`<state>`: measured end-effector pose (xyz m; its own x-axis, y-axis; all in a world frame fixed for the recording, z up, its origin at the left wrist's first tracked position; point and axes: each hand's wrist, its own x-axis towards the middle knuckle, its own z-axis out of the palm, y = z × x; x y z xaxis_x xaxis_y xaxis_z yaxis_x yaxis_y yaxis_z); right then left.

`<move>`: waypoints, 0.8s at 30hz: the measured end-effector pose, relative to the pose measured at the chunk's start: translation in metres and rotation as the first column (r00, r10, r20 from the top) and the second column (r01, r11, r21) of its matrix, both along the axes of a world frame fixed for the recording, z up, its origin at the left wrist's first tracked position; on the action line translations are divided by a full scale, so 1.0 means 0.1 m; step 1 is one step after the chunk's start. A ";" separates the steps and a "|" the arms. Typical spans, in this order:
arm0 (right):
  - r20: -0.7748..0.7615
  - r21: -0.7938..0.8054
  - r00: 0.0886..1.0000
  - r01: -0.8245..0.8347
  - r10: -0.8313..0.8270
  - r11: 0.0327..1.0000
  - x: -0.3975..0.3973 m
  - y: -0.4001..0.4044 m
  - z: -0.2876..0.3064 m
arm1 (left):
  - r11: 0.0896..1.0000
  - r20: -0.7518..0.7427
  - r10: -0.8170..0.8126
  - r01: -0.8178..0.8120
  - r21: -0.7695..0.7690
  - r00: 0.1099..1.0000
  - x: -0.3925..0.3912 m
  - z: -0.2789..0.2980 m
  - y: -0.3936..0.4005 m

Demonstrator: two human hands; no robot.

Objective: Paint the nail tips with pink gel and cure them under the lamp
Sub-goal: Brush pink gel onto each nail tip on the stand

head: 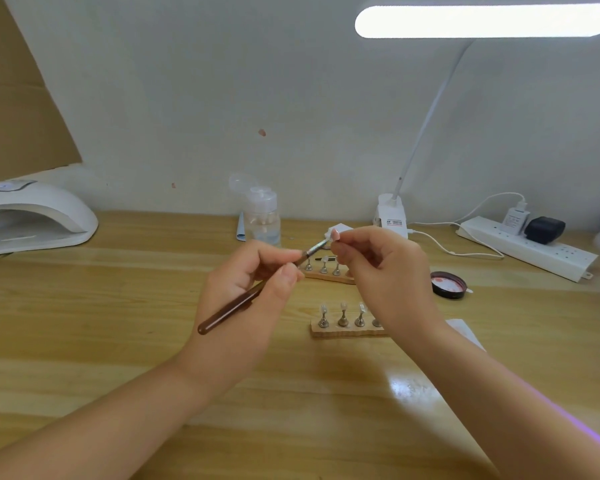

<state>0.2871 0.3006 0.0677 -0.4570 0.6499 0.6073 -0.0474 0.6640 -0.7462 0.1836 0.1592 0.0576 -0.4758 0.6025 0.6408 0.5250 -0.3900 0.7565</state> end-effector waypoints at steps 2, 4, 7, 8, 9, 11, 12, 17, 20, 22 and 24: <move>-0.017 -0.007 1.000 -0.012 0.012 1.000 0.01 0.00 0.02 | 1.000 -0.013 -0.013 0.013 -0.021 1.000 0.02 0.00 0.00; -0.039 -0.010 0.999 -0.007 0.007 1.000 0.05 0.03 0.05 | 1.000 -0.016 -0.014 0.014 -0.008 1.000 0.03 -0.01 -0.01; -0.070 -0.028 0.998 0.000 -0.002 1.000 0.11 0.07 0.09 | 0.999 0.037 -0.010 0.008 0.040 0.999 0.02 0.00 -0.01; -0.079 -0.032 0.997 0.001 -0.004 0.999 0.12 0.08 0.10 | 0.998 0.064 -0.011 0.007 0.055 0.998 0.02 0.01 0.00; -0.080 -0.031 0.997 0.006 -0.008 1.000 0.13 0.09 0.12 | 0.998 0.088 -0.015 0.010 0.064 0.996 0.03 0.03 0.02; -0.067 -0.023 0.998 0.013 -0.014 1.000 0.16 0.10 0.14 | 0.997 0.119 -0.026 0.018 0.072 0.993 0.05 0.09 0.07; -0.056 -0.021 0.998 0.014 -0.015 1.000 0.18 0.11 0.15 | 0.997 0.126 -0.033 0.023 0.077 0.992 0.07 0.13 0.10; -0.026 -0.068 1.000 -0.010 0.008 0.998 0.35 0.17 0.11 | 0.995 0.112 -0.065 0.055 0.085 0.992 0.21 0.28 0.26; -0.055 -0.171 0.997 -0.055 0.046 0.984 0.49 0.20 0.01 | 0.993 0.147 -0.072 0.057 0.104 0.987 0.35 0.28 0.37; -0.074 -0.208 0.996 -0.066 0.051 0.976 0.55 0.23 -0.03 | 0.993 0.158 -0.074 0.058 0.108 0.985 0.42 0.24 0.42; -0.081 -0.216 0.995 -0.072 0.056 0.974 0.57 0.26 -0.05 | 0.995 0.152 -0.071 0.059 0.082 0.986 0.46 0.18 0.43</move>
<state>0.3436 0.3262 0.0629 -0.4613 0.7411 0.4879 -0.1450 0.4795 -0.8655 0.2294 0.2022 0.0761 -0.5345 0.5872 0.6079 0.3756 -0.4792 0.7933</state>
